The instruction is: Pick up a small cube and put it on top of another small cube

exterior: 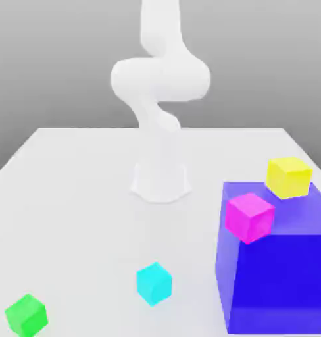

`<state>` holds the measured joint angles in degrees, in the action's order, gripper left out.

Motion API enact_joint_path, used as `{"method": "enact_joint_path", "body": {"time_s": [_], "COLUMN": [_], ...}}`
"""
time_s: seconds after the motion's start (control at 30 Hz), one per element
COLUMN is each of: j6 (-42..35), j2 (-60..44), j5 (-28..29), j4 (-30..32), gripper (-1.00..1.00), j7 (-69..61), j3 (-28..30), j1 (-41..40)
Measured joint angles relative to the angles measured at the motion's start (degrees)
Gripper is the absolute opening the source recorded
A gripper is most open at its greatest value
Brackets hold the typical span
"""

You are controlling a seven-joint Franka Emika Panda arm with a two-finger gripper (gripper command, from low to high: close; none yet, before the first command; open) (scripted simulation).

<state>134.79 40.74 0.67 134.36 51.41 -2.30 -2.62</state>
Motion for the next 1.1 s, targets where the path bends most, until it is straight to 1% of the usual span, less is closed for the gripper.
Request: {"method": "enact_joint_path", "body": {"time_s": [0.3, 0.53, 0.67, 0.73, 0.83, 0.93, 0.97, 1.1], "j6": [11.2, 19.8, 24.7, 27.4, 31.9, 36.6, 37.5, 37.6], "j2": [-19.3, -33.9, -41.9, -45.8, -51.5, -57.3, -58.5, -58.5], "j5": [3.1, 5.4, 4.1, 3.7, 6.3, 8.9, 9.4, 9.5], "j4": [9.6, 16.8, 21.0, 22.1, 21.5, 20.5, 20.3, 20.3], "gripper": [0.00, 0.00, 0.00, 0.00, 0.00, 0.00, -1.00, -1.00], "j7": [21.4, 37.4, 44.8, 47.2, 50.1, 52.1, 52.5, 52.5], "j3": [-7.5, -10.0, -10.2, -9.9, -7.5, -3.4, -2.4, -2.4], "j1": [-8.7, -12.4, -12.8, -12.4, -10.6, -7.1, -6.3, -6.3]}}
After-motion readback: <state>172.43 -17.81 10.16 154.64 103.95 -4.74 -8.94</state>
